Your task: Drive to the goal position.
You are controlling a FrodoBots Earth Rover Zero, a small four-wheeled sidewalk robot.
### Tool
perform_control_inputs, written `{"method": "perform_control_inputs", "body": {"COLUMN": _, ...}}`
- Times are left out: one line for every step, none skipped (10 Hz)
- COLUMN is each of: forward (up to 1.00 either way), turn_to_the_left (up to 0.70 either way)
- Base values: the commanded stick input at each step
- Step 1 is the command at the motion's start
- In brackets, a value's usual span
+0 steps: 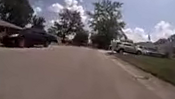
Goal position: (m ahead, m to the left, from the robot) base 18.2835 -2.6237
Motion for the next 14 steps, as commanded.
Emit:
{"method": "perform_control_inputs", "body": {"forward": 0.7, "turn_to_the_left": 0.0}}
{"method": "perform_control_inputs", "body": {"forward": 0.7, "turn_to_the_left": 0.0}}
{"method": "perform_control_inputs", "body": {"forward": 0.7, "turn_to_the_left": 0.0}}
{"method": "perform_control_inputs", "body": {"forward": 0.7, "turn_to_the_left": 0.0}}
{"method": "perform_control_inputs", "body": {"forward": 0.7, "turn_to_the_left": 0.0}}
{"method": "perform_control_inputs", "body": {"forward": 0.7, "turn_to_the_left": 0.0}}
{"method": "perform_control_inputs", "body": {"forward": 0.7, "turn_to_the_left": 0.0}}
{"method": "perform_control_inputs", "body": {"forward": 0.7, "turn_to_the_left": 0.0}}
{"method": "perform_control_inputs", "body": {"forward": 0.7, "turn_to_the_left": 0.0}}
{"method": "perform_control_inputs", "body": {"forward": 0.7, "turn_to_the_left": 0.0}}
{"method": "perform_control_inputs", "body": {"forward": 0.7, "turn_to_the_left": 0.0}}
{"method": "perform_control_inputs", "body": {"forward": 0.7, "turn_to_the_left": 0.0}}
{"method": "perform_control_inputs", "body": {"forward": 0.7, "turn_to_the_left": 0.0}}
{"method": "perform_control_inputs", "body": {"forward": 0.7, "turn_to_the_left": 0.0}}
